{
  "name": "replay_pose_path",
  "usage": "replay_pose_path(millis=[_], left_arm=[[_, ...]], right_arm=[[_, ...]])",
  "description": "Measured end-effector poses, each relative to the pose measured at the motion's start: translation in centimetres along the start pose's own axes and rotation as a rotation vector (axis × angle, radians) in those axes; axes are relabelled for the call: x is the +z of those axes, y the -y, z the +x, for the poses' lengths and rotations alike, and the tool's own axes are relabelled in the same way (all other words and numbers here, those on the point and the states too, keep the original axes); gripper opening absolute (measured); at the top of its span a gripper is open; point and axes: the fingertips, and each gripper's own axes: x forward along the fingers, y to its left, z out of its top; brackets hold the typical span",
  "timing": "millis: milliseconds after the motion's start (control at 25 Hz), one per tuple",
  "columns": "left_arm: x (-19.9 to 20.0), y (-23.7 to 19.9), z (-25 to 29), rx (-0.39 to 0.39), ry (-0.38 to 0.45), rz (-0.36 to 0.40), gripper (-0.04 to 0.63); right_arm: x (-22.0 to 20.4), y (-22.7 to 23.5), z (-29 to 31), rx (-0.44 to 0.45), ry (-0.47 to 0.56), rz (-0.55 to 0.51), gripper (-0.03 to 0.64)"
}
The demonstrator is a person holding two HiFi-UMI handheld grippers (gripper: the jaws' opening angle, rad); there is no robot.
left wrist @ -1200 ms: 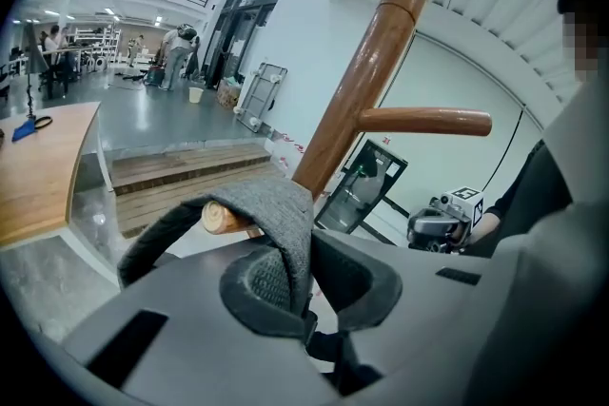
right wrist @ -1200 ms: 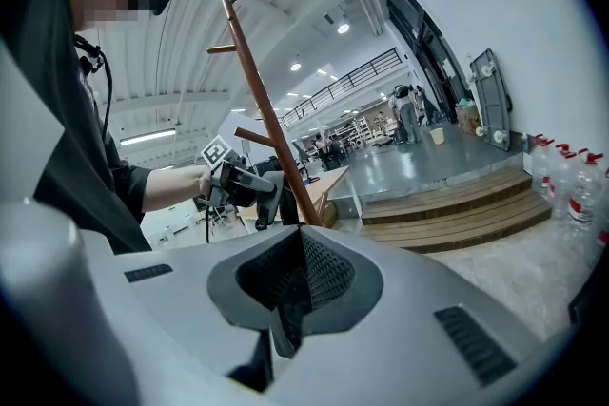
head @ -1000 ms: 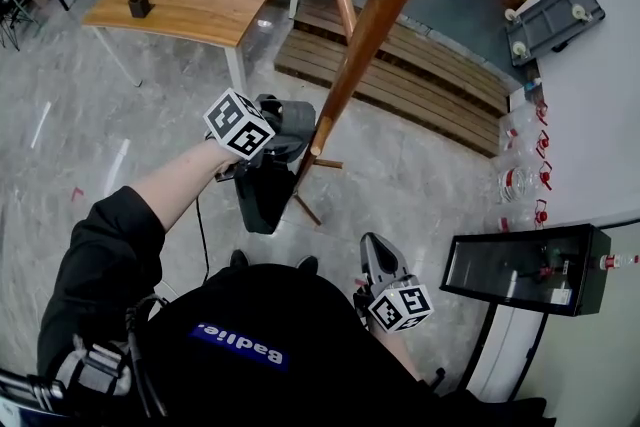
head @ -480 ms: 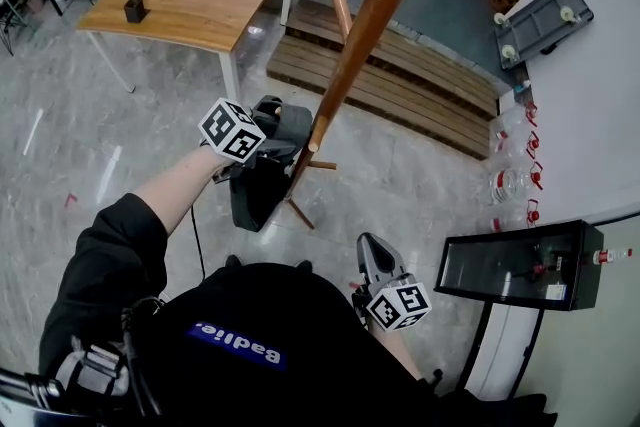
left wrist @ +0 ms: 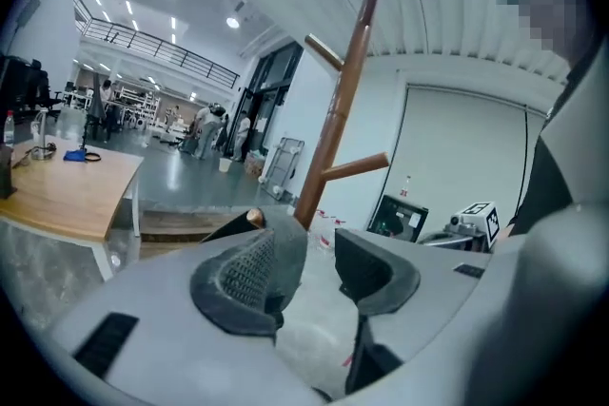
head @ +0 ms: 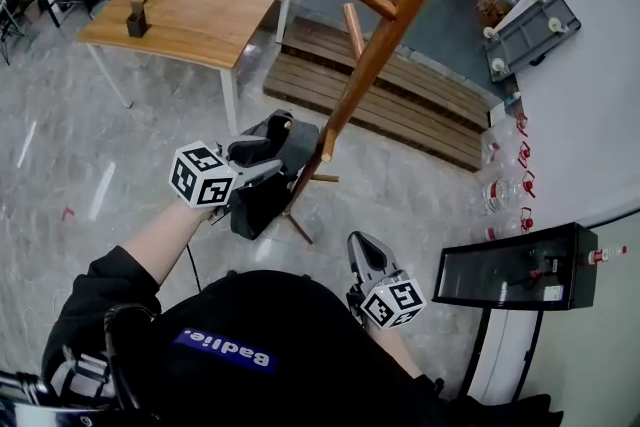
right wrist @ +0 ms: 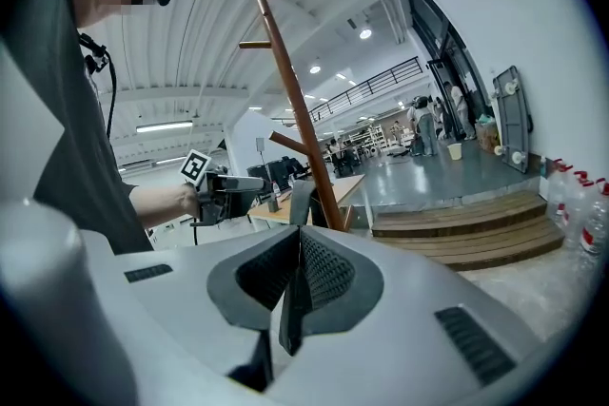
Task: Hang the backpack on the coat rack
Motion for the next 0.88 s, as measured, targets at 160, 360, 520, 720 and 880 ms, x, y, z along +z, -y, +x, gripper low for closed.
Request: replay_pose_path(millis=[160,360,520,720,880], left_arm=[[-0.3,3.3,-1.2,-0.012,0.080,-0.018,0.199],[-1.7,7.5,-1.3,-0.029,0.106,0.007,0.199],[-2.3,9.8,-1.9,-0.018,0.139,0.022,0.176],[-2.6,10.5,-2.7,0.003,0.178,0.031,0.037],[-2.2,11.4,-2.8,-0.016,0.196,0.061,0.008]], right_arm=[[0.3,-1.4,1.6,0.040,0.003,-0.024,0.008],[0.2,-3.2,3.0,0.097,-0.013,-0.055,0.008],[0.5,-4.0,3.9,0.128,-0.014,-0.074,0.008],[0.6,-4.6,4.6,0.154,-0.013,-0.089,0.008],[1.0,-4.8,4.8,0.169,-0.003,-0.106,0.008]])
